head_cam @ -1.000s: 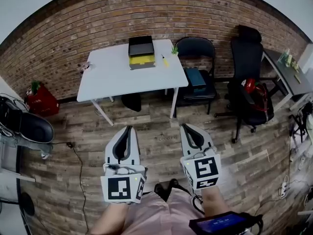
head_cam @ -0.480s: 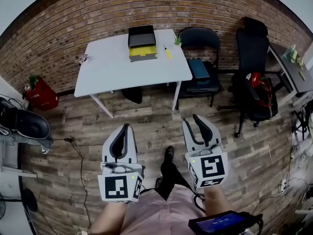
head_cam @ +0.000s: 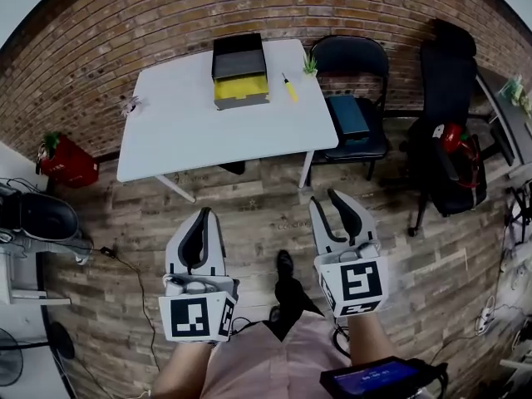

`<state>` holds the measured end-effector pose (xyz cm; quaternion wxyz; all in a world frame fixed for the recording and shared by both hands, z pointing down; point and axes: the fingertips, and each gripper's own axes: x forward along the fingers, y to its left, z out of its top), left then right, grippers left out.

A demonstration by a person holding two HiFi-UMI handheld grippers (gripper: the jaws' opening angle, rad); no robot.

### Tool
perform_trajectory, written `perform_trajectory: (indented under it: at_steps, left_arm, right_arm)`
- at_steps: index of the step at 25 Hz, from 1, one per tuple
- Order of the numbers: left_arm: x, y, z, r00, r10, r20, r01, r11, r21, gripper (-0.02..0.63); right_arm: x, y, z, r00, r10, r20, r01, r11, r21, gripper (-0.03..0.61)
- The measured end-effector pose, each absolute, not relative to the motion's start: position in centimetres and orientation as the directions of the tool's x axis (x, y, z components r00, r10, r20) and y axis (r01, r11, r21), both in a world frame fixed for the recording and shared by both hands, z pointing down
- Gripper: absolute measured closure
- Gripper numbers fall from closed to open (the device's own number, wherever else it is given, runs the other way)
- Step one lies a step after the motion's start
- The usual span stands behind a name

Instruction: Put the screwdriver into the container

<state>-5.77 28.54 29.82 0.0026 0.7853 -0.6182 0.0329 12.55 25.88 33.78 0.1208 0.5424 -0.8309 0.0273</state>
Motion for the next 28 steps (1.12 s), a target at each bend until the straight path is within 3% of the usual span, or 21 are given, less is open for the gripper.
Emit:
perform_trajectory:
  at_steps: [15, 28]
  left_arm:
    - [-3.7, 13.0, 27.6, 0.192, -0.980, 0.052, -0.976, -0.196, -0.091, 0.601]
    - [-8.4, 8.2, 27.9, 0.091, -0.995, 0.046, -0.993, -0.094, -0.067, 0.601]
  right_arm:
    - [13.2, 8.9, 33.7, -0.455, -0.861, 0.225, -0.878, 0.476, 0.047, 0.468]
    - [10.8, 1.8, 33.4, -0.470, -0.851, 0.236, -0.863, 0.499, 0.083, 0.469]
